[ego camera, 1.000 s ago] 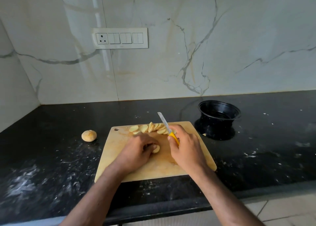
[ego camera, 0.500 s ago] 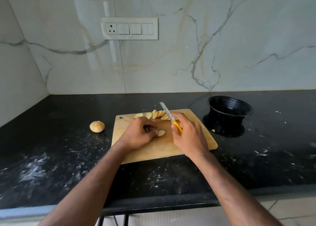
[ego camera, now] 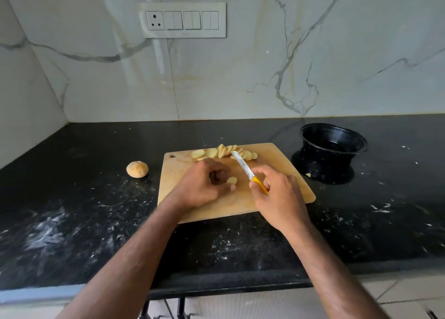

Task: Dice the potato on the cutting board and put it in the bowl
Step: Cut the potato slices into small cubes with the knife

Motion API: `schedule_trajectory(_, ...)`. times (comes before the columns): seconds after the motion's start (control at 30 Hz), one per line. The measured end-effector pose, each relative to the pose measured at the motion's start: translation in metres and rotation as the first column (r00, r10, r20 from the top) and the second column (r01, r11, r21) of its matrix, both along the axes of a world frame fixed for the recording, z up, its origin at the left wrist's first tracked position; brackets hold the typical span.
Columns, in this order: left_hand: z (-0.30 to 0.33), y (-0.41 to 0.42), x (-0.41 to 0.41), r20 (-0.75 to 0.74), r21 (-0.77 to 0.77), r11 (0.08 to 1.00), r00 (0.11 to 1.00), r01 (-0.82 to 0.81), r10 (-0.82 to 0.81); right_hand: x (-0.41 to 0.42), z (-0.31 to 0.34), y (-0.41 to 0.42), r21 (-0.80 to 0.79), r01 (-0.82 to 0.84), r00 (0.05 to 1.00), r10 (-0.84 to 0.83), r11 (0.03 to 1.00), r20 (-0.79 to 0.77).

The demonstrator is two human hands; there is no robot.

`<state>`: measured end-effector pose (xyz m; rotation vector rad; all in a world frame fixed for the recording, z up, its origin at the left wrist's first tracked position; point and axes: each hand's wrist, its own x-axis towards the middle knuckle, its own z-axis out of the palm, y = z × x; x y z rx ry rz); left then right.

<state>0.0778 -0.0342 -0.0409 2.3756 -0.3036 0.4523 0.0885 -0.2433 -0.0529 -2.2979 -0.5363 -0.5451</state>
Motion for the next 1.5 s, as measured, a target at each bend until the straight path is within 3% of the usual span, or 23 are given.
schedule_trajectory(0.27,0.002,-0.012,-0.001,0.006,0.055,0.99,0.992,-0.126,0.126,-0.001,0.001,0.003,-0.032,0.0,1.0,0.0,0.999,-0.005)
schedule_trajectory(0.47,0.006,-0.007,-0.004,-0.075,0.122,0.992,0.996,-0.029,0.038,-0.002,0.004,0.0,0.025,-0.012,1.0,0.012,1.0,-0.001)
schedule_trajectory(0.63,0.001,-0.001,0.0,-0.057,0.162,0.987,0.998,0.009,0.0,0.014,0.006,-0.015,0.013,0.122,0.992,-0.122,0.992,0.029)
schedule_trajectory(0.77,0.005,0.002,0.004,-0.048,0.183,0.981,0.998,0.058,-0.05,0.012,0.001,-0.014,0.138,-0.02,0.995,0.033,0.99,-0.092)
schedule_trajectory(0.93,0.007,-0.001,0.008,-0.084,0.246,0.966,0.995,0.079,-0.06,0.005,-0.004,-0.004,0.101,-0.071,0.994,0.079,0.992,-0.077)
schedule_trajectory(1.27,0.004,-0.016,0.008,-0.057,0.107,0.99,0.994,-0.091,0.098,0.002,-0.002,-0.001,0.075,-0.037,0.997,0.042,0.997,-0.069)
schedule_trajectory(1.5,0.001,-0.011,0.005,-0.028,0.013,0.994,0.994,-0.106,0.106,-0.01,0.008,0.002,-0.007,-0.006,1.0,0.005,1.0,-0.031)
